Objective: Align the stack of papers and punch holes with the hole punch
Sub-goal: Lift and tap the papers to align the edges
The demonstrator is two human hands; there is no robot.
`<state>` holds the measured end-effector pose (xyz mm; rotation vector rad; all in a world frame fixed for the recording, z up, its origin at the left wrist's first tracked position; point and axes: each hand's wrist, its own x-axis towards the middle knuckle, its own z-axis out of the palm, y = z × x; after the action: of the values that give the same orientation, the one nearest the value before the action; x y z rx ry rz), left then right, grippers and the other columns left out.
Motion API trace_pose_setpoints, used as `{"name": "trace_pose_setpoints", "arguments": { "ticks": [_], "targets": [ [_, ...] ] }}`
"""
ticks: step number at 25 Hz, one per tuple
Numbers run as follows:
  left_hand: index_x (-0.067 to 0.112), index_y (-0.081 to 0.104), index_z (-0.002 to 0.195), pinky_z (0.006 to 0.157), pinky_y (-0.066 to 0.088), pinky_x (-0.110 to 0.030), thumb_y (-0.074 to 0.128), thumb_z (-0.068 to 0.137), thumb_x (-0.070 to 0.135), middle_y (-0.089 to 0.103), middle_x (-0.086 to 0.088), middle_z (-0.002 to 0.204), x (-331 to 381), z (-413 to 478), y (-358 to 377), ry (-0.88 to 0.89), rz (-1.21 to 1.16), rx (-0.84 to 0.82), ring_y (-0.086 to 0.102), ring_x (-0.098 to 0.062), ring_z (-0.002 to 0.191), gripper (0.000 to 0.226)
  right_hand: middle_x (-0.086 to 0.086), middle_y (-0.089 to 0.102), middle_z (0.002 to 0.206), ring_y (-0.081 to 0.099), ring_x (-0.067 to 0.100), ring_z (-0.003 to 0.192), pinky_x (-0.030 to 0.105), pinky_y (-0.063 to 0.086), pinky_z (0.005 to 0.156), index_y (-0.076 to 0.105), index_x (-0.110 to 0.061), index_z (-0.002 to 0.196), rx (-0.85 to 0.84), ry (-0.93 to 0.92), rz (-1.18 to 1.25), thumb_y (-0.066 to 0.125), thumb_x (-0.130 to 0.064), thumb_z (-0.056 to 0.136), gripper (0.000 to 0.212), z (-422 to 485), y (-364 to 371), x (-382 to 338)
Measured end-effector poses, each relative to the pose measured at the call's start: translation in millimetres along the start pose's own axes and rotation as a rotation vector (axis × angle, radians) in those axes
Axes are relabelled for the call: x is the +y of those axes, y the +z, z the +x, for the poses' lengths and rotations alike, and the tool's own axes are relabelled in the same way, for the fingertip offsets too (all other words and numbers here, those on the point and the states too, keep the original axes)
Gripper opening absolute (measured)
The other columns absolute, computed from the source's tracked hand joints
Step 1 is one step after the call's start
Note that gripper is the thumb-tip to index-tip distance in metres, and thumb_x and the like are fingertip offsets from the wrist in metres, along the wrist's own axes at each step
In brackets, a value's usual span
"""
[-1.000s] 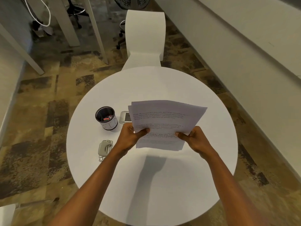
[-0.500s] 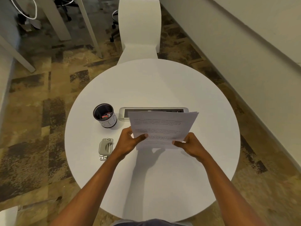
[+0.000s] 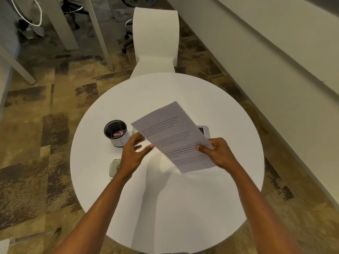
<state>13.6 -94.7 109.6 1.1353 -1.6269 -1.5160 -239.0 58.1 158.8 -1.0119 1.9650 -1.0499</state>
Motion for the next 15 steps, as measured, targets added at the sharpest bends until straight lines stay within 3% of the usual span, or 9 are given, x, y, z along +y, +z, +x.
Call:
{"name": "trace_pose_setpoints", "arguments": {
  "ticks": [3,6,8,11,15],
  "targets": [
    [0.026,0.042,0.139,0.095,0.04,-0.017,0.083,0.071,0.028,0.053,0.007,0.134,18.0,6.9,-14.5,0.044,0.056,0.103,0.051,-0.008,0.125,0.079,-0.008,0.072,0.087,0.066,0.006,0.068,0.019,0.054,0.062,0.075,-0.032,0.09,-0.053,-0.066,-0.25,0.069,-0.022,0.086,0.013,4.1,-17.7,-26.8],
    [0.034,0.038,0.14,0.098,0.031,-0.008,0.086,0.065,0.034,0.043,0.014,0.142,46.5,14.0,-22.1,0.162,0.207,-0.042,0.04,0.005,0.127,0.089,-0.001,0.072,0.101,0.066,0.016,0.073,0.037,0.06,0.071,0.075,-0.024,0.103,-0.156,-0.077,-0.499,0.066,-0.027,0.087,0.018,8.8,-25.6,-47.7],
    [0.029,0.054,0.129,0.092,0.039,-0.01,0.085,0.064,0.035,0.058,0.015,0.129,62.8,17.8,-24.7,0.192,0.238,-0.193,0.053,0.007,0.115,0.072,0.0,0.074,0.103,0.066,0.017,0.072,0.034,0.061,0.068,0.075,-0.023,0.103,-0.221,-0.123,-0.565,0.065,-0.027,0.088,0.018,9.8,-27.5,-60.9],
    [0.028,0.072,0.098,0.071,0.051,-0.018,0.081,0.073,0.021,0.076,0.013,0.096,72.2,16.2,-22.0,0.118,0.124,-0.342,0.07,-0.004,0.086,0.027,-0.001,0.075,0.104,0.069,0.017,0.073,0.032,0.061,0.067,0.076,-0.024,0.102,-0.284,-0.172,-0.563,0.065,-0.028,0.088,0.018,9.2,-30.8,-75.3],
    [0.033,0.077,0.085,0.067,0.054,-0.017,0.075,0.078,0.008,0.077,0.012,0.088,65.3,9.9,-16.1,0.113,-0.006,-0.253,0.07,-0.004,0.077,0.025,-0.002,0.075,0.099,0.07,0.016,0.076,0.034,0.061,0.072,0.076,-0.022,0.1,-0.292,-0.094,-0.626,0.072,-0.029,0.082,0.02,14.9,-58.8,-68.4]
  ]
}}
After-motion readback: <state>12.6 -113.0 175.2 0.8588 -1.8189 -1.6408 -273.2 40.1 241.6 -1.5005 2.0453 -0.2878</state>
